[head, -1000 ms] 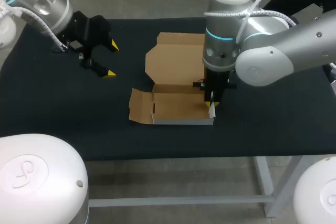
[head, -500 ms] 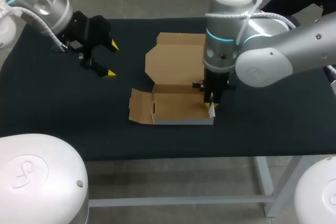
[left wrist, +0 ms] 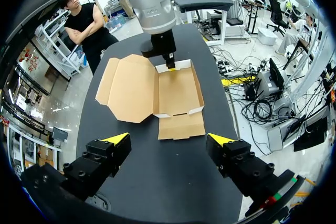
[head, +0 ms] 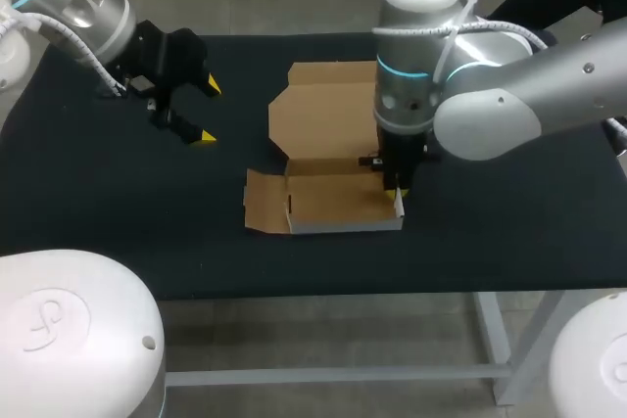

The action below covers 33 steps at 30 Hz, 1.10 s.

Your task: Assemble the packaging by folding the flat box into shape, placing the metal phone stand inside, and closing the box properly

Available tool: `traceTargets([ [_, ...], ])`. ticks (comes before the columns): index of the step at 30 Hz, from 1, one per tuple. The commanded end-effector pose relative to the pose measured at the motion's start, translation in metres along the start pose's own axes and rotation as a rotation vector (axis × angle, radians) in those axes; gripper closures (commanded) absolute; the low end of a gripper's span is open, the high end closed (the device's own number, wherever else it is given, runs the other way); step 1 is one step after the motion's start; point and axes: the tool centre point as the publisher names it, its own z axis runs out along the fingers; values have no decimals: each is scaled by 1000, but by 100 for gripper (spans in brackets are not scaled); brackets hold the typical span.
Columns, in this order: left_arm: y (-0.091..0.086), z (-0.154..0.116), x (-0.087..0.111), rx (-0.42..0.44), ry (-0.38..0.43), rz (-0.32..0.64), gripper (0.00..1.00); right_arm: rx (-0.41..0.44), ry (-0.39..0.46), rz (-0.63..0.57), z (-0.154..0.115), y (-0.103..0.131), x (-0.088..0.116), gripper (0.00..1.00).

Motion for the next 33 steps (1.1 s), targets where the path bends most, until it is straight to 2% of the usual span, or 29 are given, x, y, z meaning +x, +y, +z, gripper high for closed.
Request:
traceTargets([
  [1, -1, -1, 0, -6, 2, -1, 0, 16, -41, -18, -2, 6, 3, 100],
  [9, -1, -1, 0, -6, 2, -1, 0, 35, -134, -31, -1, 10, -1, 100],
  [14, -1, -1, 0, -6, 2, -1, 0, 56, -229, -4, 2, 12, -3, 100],
  [22, -1, -1, 0, -6, 2, -1, 0, 40, -264, 30, 1, 13, -7, 100],
  [25, -1, -1, 0, -6, 2, -1, 0, 25, -226, 31, -2, 10, -8, 100],
  [31, -1, -1, 0, -6, 2, -1, 0, -21, -27, 17, -10, 4, -7, 100],
  [33, -1, -1, 0, -6, 2, -1, 0, -26, 6, 15, -10, 4, -7, 100],
])
